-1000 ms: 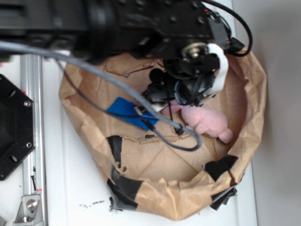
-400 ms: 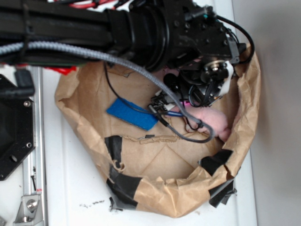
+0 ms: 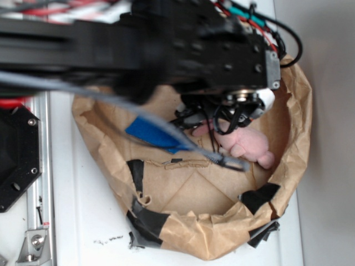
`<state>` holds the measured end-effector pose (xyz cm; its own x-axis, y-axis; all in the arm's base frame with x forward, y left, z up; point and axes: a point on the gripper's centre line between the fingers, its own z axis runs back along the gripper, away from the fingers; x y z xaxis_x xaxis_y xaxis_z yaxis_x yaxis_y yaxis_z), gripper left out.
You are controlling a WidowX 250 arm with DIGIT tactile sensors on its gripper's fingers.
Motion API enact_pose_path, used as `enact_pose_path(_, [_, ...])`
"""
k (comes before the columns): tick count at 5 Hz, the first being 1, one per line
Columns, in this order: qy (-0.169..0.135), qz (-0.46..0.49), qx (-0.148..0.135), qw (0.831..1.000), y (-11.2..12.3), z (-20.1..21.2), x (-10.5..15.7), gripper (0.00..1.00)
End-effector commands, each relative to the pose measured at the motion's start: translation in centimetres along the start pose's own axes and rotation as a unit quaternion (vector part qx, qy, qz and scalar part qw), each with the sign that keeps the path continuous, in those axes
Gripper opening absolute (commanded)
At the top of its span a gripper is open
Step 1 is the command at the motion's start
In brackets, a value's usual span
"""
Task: Grab the blue ball.
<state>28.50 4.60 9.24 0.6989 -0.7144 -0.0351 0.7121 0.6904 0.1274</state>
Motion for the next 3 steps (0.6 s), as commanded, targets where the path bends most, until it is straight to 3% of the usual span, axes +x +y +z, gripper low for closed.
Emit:
enact_pose_path(1, [-0.089,0.156,-0.067,0.981,-1.77,8.26,0.01,0.03])
enact_pose_path(2, [-0.118,0.264,-0.087,0.953,-2.15,8.32,-0.23,0.00])
enact_pose_path(3, [-0.078,0.271,-0.078,0.956,-2.61,7.76,-0.20,0.00])
